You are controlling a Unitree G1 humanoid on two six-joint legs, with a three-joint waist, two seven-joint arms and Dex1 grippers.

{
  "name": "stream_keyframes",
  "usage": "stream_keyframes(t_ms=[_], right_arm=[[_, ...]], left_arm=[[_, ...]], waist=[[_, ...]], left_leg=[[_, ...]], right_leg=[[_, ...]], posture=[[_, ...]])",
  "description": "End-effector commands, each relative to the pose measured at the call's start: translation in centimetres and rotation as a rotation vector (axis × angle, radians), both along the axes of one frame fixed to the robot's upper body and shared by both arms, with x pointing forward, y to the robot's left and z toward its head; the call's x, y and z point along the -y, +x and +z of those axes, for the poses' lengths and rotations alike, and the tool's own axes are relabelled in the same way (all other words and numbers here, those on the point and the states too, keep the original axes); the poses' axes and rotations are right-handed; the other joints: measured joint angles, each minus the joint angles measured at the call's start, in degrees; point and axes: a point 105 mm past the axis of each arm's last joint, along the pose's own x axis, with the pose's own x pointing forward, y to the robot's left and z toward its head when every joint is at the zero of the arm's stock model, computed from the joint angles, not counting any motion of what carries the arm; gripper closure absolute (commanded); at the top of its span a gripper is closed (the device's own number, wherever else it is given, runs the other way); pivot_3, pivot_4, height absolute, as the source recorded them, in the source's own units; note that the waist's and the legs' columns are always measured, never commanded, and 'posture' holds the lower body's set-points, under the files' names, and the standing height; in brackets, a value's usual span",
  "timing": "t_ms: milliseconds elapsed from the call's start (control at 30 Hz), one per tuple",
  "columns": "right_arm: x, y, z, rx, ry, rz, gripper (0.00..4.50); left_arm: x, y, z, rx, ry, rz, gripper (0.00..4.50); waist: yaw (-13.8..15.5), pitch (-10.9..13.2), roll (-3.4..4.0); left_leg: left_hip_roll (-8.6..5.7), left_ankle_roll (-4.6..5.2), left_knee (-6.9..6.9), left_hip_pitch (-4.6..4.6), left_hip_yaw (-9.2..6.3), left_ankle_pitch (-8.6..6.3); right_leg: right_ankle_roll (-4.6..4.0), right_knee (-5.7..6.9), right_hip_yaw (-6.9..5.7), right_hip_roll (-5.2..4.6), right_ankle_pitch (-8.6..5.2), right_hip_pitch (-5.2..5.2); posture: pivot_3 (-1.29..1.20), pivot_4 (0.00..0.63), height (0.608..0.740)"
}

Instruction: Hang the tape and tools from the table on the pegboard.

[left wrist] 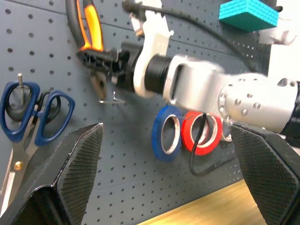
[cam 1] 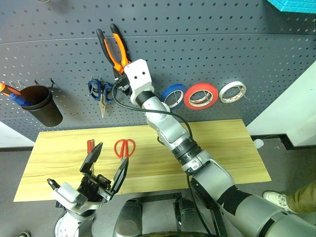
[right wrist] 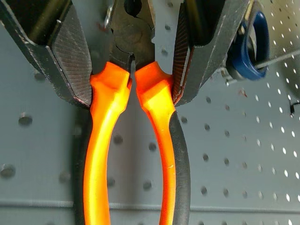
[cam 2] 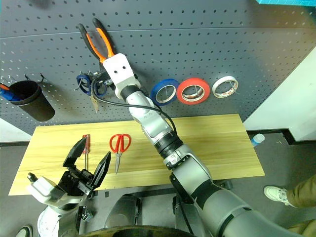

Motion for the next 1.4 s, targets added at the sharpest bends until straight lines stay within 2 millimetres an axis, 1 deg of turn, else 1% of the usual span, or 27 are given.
stream_keyframes(t_ms=[33, 533, 767, 967, 1133, 1400], right_arm=[[-3.7, -2.8, 2.7, 0.005, 0.159, 0.107, 2.40], [-1.9, -1.6, 2.3, 0.003, 0.158, 0.048, 2.40], [-1.0, -1.3, 1.4, -0.014, 0.153, 0.025, 2.40], [-1.3, -1.9, 0.4, -0.038, 0.150, 0.036, 2.40], [-1.8, -2.5, -0.7, -0.066, 0.143, 0.048, 2.40], [-1.2, -2.5, -1.5, -0.083, 0.135, 0.030, 2.40]], left_arm=[[0.0, -0.3, 0.8, 0.025, -0.002, -0.004, 0.00], [0.0, -0.3, 1.0, 0.024, 0.002, -0.024, 0.00], [0.0, -0.2, 1.0, 0.020, 0.004, -0.029, 0.00], [0.0, -0.1, 1.0, 0.020, 0.005, -0.032, 0.00], [-0.1, 0.1, 1.1, 0.023, 0.007, -0.034, 0.00], [-0.1, 0.1, 1.1, 0.021, 0.010, -0.037, 0.00]], waist=[[-0.01, 0.02, 0.03], [-0.06, 0.27, 0.22], [-0.09, 0.53, 0.37], [-0.17, 0.59, 0.37], [-0.20, 0.59, 0.38], [-0.20, 0.64, 0.45]], left_leg=[[0.00, 0.00, 0.00, 0.00, -0.01, 0.00], [0.00, 0.01, 0.00, -0.02, -0.03, 0.00], [0.00, 0.01, 0.00, -0.03, -0.04, 0.00], [0.00, 0.00, 0.01, -0.14, -0.06, 0.00], [0.00, -0.02, 0.04, -0.78, -0.13, 0.02], [0.02, -0.01, -0.01, -0.84, -0.16, 0.01]], right_leg=[[0.01, 0.00, 0.00, 0.00, 0.00, 0.00], [0.02, -0.01, 0.00, 0.00, -0.01, -0.01], [0.03, -0.02, 0.00, 0.00, -0.02, -0.02], [0.03, -0.03, 0.00, 0.00, -0.02, -0.11], [0.02, 0.01, -0.07, 0.00, 0.00, -0.71], [0.03, -0.02, -0.15, 0.00, -0.02, -0.75]], posture=[[0.42, 0.151, 0.703], [0.41, 0.161, 0.703], [0.40, 0.164, 0.703], [0.40, 0.165, 0.703], [0.40, 0.167, 0.703], [0.40, 0.168, 0.703]])
